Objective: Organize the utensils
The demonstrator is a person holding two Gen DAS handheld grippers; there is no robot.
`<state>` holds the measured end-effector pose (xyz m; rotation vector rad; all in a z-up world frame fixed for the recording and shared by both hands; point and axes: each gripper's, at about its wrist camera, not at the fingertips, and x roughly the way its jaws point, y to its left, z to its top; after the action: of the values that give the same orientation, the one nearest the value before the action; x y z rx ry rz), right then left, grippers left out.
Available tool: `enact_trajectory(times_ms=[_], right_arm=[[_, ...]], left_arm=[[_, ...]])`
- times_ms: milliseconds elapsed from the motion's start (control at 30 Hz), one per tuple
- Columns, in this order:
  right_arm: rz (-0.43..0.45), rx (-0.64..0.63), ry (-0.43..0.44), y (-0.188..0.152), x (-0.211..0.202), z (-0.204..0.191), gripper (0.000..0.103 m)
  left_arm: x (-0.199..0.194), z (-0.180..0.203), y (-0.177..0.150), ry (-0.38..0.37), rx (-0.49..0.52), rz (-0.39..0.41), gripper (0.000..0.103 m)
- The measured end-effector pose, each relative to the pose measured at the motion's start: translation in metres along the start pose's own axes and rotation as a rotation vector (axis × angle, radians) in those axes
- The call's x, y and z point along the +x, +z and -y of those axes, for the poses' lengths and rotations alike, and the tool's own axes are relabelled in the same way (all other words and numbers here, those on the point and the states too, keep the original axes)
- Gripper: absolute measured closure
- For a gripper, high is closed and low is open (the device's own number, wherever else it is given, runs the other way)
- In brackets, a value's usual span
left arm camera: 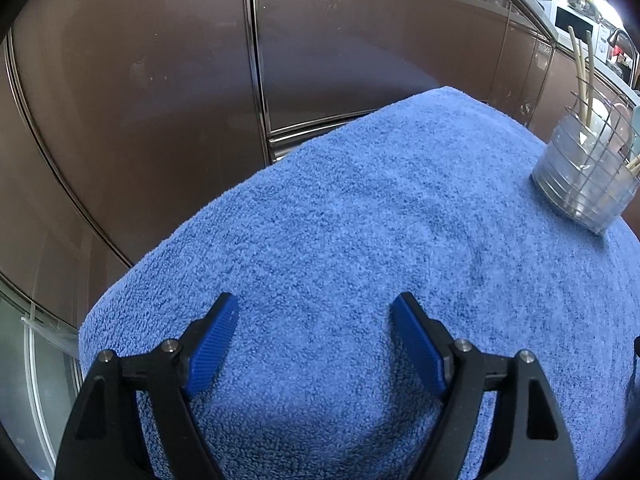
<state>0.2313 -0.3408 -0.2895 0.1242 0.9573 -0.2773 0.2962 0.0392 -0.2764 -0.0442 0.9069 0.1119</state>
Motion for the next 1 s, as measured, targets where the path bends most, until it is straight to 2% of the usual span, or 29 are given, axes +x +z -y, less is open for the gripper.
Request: enact_trajectory(times_ms=[233,267,367,433,500,700,867,1000], right_arm=[[-0.002,0.005,0.007,0.002,0.001,0.003,0.0],[-0.002,0.006,0.007,0.002,0.001,0.002,0.0],[0.011,0.004,-0.005,0.001,-0.005,-0.001,0.0],[0.06,0.003,-0.017,0.0,-0.019,-0.002,0.0],[0.111,0.016,-0.004,-0.001,-0.039,-0.001,0.0],[0.299,0.023,0.021,0.004,-0.122,-0.008,0.0],[0.429,0.038,0.029,0.003,-0.186,-0.006,0.0],[0.508,0.043,0.01,-0.002,-0.224,-0.002,0.0]], left_arm=[[-0.001,-0.002,0.001,-0.001,0.0,0.007,0.024],[-0.004,-0.002,0.001,0.003,-0.001,0.019,0.024],[-0.027,-0.001,-0.001,0.034,0.016,0.123,0.024],[-0.047,0.004,-0.003,0.045,0.039,0.179,0.024],[-0.067,0.007,-0.001,0.017,0.039,0.21,0.024],[-0.155,0.031,0.004,-0.013,0.081,0.375,0.024],[-0.214,0.04,0.001,-0.094,0.115,0.479,0.024],[-0.243,0.041,-0.002,-0.143,0.123,0.523,0.024]])
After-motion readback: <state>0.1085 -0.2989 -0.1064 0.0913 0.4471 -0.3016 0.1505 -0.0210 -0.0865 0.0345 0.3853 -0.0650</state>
